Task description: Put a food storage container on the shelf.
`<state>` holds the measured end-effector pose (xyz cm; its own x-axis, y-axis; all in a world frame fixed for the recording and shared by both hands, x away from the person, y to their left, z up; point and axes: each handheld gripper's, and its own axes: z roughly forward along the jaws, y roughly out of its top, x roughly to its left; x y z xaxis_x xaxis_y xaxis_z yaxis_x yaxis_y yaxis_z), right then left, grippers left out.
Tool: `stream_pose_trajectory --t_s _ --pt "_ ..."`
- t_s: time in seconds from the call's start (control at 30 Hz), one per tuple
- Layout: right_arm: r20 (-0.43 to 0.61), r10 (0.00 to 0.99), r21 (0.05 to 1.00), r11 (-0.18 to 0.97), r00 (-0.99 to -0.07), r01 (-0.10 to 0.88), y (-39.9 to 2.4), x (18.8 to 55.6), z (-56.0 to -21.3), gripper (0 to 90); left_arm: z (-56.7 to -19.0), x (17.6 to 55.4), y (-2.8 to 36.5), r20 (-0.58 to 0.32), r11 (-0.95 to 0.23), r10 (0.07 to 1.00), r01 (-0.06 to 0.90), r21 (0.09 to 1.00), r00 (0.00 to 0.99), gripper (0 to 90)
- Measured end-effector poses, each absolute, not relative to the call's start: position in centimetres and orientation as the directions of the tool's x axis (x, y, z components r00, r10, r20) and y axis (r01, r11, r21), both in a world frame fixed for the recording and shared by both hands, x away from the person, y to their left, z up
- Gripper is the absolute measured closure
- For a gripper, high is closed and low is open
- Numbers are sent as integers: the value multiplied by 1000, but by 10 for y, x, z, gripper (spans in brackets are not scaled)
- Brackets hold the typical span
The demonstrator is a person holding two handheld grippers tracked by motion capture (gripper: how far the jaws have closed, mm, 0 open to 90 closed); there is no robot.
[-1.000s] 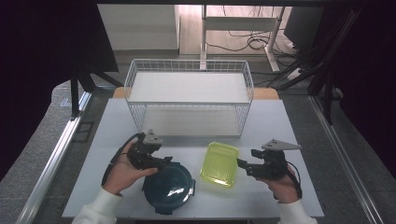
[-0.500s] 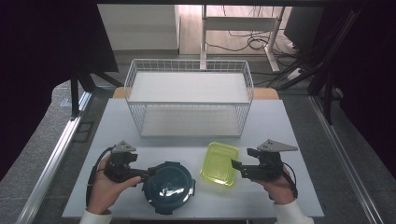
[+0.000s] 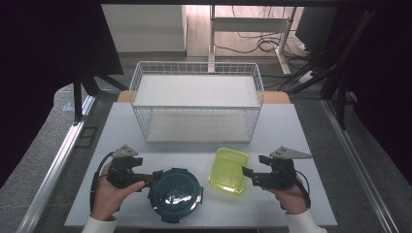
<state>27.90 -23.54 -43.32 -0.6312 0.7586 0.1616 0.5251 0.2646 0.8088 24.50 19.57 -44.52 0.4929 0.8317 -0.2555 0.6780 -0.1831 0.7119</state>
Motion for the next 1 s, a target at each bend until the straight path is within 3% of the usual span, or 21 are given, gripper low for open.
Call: stream_pose_trajectory --t_s 0.33,0.67,0.83,1.0 --pt "258 753 781 206 -605 589 -230 279 -432 208 -443 242 200 -275 -162 832 685 710 482 83" --pt "238 765 765 232 -599 601 -213 268 -433 208 -448 243 210 -291 -161 831 704 691 475 95" --pt "290 752 756 199 -592 623 -197 249 -434 192 -452 243 216 -373 -100 814 740 666 446 79" --pt "329 733 742 188 -595 643 -185 234 -440 186 -459 239 215 -390 -94 814 759 644 431 76"
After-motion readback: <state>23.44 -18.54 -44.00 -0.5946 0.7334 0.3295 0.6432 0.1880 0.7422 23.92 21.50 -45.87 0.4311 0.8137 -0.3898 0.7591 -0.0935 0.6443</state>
